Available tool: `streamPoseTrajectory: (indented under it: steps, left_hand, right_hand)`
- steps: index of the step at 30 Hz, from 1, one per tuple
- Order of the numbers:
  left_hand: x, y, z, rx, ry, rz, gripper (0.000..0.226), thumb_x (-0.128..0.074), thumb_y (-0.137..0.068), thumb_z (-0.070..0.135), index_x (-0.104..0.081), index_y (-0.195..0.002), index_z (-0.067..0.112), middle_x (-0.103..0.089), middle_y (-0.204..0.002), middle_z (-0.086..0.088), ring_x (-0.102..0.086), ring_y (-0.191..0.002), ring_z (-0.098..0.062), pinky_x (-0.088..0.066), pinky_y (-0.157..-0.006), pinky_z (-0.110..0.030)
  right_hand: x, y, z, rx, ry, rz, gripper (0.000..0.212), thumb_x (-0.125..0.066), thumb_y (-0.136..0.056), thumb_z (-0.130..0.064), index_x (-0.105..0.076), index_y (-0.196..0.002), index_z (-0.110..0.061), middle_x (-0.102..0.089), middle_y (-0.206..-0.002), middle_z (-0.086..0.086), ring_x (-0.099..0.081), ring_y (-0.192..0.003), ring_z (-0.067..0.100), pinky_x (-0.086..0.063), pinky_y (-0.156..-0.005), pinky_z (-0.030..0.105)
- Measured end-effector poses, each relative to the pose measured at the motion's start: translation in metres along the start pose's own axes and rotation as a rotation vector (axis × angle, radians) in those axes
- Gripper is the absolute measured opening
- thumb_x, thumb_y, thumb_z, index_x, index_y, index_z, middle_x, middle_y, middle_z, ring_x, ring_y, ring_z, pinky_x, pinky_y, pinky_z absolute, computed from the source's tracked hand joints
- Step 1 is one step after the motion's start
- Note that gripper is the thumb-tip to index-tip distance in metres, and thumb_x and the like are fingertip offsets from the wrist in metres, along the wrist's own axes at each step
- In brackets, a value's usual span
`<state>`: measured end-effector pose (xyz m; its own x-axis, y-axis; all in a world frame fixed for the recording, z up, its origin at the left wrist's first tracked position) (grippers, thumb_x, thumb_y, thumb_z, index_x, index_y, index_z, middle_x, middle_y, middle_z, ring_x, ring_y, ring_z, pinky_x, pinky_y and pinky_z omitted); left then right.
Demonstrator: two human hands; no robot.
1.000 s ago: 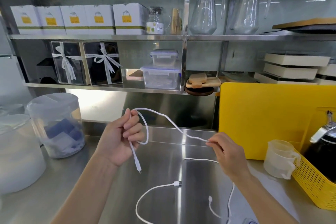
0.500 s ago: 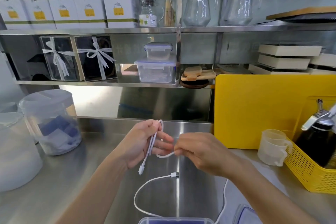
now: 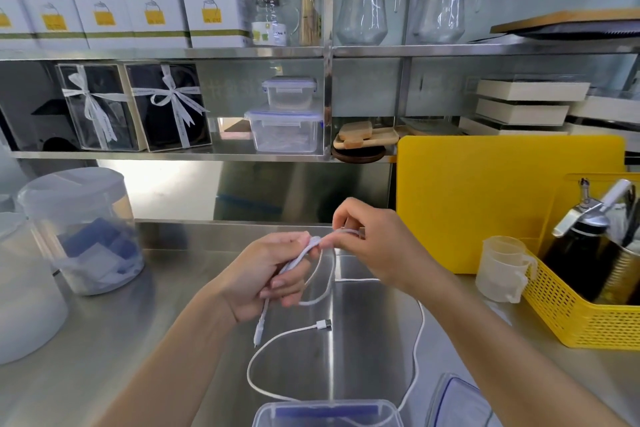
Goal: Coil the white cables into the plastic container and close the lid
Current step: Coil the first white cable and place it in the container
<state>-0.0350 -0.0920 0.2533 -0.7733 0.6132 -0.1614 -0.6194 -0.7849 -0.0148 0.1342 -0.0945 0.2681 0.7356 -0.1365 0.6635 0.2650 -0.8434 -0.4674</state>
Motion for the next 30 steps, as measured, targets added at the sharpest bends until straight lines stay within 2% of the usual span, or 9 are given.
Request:
streamPoseTrajectory:
  steps: [3,8,12,14,16,19,22,25,30]
  left_hand:
    - [0.006,0.003,-0.001,0.021,0.077,0.017,0.028,-0.044,-0.085,0.03,-0.057,-0.083,0.004,-0.034,-0.04,0.0,-0.022,-0.027,-0.004,-0.015,-0.034,-0.016]
    - [0.002,0.004,-0.007,0.096,-0.046,-0.068,0.032,-0.049,-0.088,0.037,-0.061,-0.078,0.009,-0.029,-0.043,0.004,-0.021,-0.032,-0.004,-0.014,-0.036,-0.019]
    - [0.002,0.009,-0.008,0.094,0.093,-0.107,0.028,-0.047,-0.086,0.032,-0.051,-0.065,0.014,-0.029,-0.039,0.008,-0.023,-0.03,-0.004,-0.034,-0.038,-0.019]
    - [0.0,0.01,-0.01,0.075,0.067,-0.094,0.029,-0.045,-0.087,0.032,-0.05,-0.064,0.015,-0.029,-0.038,0.009,-0.027,-0.031,-0.007,-0.049,-0.053,-0.026]
    - [0.0,0.011,-0.012,0.065,0.034,-0.064,0.032,-0.045,-0.087,0.032,-0.048,-0.061,0.014,-0.029,-0.036,0.008,-0.03,-0.032,-0.01,-0.053,-0.064,-0.031]
    - [0.001,0.014,-0.013,0.086,0.038,-0.058,0.036,-0.048,-0.084,0.037,-0.045,-0.057,0.015,-0.029,-0.034,0.008,-0.025,-0.032,-0.009,-0.036,-0.046,-0.024]
    - [0.005,0.017,-0.014,0.04,0.098,-0.025,0.04,-0.057,-0.082,0.042,-0.042,-0.054,0.017,-0.028,-0.035,0.008,-0.02,-0.033,-0.006,-0.015,-0.042,-0.024]
    - [0.007,0.018,-0.01,-0.05,0.202,-0.023,0.046,-0.077,-0.066,0.047,-0.044,-0.056,0.016,-0.028,-0.036,0.008,-0.024,-0.031,-0.005,-0.019,-0.038,-0.02]
    - [0.009,0.026,-0.001,-0.124,0.421,-0.089,0.038,-0.076,-0.068,0.04,-0.05,-0.056,0.016,-0.016,-0.041,0.005,-0.014,-0.035,-0.01,-0.022,-0.035,-0.018]
  right_hand:
    - [0.012,0.0,0.002,-0.034,-0.017,0.018,0.014,-0.067,-0.082,-0.023,-0.054,-0.086,-0.018,-0.047,-0.064,-0.01,-0.043,-0.059,0.008,-0.037,-0.055,0.019]
    - [0.011,0.001,0.006,0.103,0.341,0.203,0.023,-0.066,-0.08,-0.036,-0.055,-0.075,-0.016,-0.049,-0.066,-0.01,-0.043,-0.057,0.01,-0.038,-0.049,0.028]
    - [0.014,0.002,0.014,0.16,0.376,0.27,0.027,-0.061,-0.081,-0.041,-0.06,-0.073,-0.014,-0.057,-0.065,-0.003,-0.049,-0.058,0.015,-0.033,-0.046,0.023]
    - [0.013,0.004,0.017,0.197,0.383,0.242,0.025,-0.054,-0.085,-0.039,-0.064,-0.08,-0.017,-0.064,-0.072,-0.001,-0.055,-0.062,0.016,-0.036,-0.046,0.023]
    - [0.013,0.005,0.018,0.221,0.405,0.24,0.026,-0.05,-0.084,-0.039,-0.066,-0.083,-0.018,-0.067,-0.074,-0.001,-0.057,-0.063,0.015,-0.035,-0.045,0.021]
    - [0.019,0.005,0.021,0.188,0.43,0.285,0.027,-0.054,-0.083,-0.04,-0.066,-0.089,-0.017,-0.067,-0.074,-0.001,-0.057,-0.063,0.015,-0.032,-0.045,0.018]
    - [0.021,0.006,0.027,0.075,0.389,0.301,0.029,-0.059,-0.083,-0.041,-0.063,-0.096,-0.016,-0.065,-0.073,0.0,-0.053,-0.063,0.015,-0.037,-0.049,0.024]
    - [0.019,0.01,0.036,0.064,0.364,0.269,0.023,-0.058,-0.086,-0.033,-0.063,-0.1,-0.015,-0.064,-0.076,-0.003,-0.053,-0.065,0.012,-0.046,-0.053,0.031]
    - [0.019,0.02,0.066,0.013,0.27,0.358,0.02,-0.053,-0.091,-0.016,-0.061,-0.109,-0.01,-0.067,-0.09,0.005,-0.055,-0.071,0.013,-0.036,-0.056,0.014]
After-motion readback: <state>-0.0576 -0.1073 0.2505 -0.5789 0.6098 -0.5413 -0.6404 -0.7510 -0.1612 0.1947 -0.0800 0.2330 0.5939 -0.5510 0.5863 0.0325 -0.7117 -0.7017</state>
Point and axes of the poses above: each hand's wrist, its own y-axis away from the middle knuckle, its own x-axis out of the back of the hand, z = x × y, the point moved 1 cm from there along -y, towards the middle knuckle
